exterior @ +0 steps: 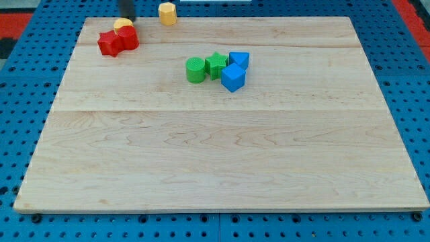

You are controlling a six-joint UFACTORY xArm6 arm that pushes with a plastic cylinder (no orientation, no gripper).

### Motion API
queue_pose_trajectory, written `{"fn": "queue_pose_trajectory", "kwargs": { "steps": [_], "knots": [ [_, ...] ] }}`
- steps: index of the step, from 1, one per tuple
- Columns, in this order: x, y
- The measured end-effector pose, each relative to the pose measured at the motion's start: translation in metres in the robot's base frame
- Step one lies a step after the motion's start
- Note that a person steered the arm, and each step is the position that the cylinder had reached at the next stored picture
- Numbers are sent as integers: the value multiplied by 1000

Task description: Slightly move the hexagon to right of the red circle

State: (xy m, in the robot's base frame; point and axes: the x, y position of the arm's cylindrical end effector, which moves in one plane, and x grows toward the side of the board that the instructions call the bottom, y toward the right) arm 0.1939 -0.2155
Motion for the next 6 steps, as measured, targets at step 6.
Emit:
{"fn": "queue_pose_trajectory", "kwargs": {
  "steps": [6],
  "knots": [
    [53, 219]
  ]
}}
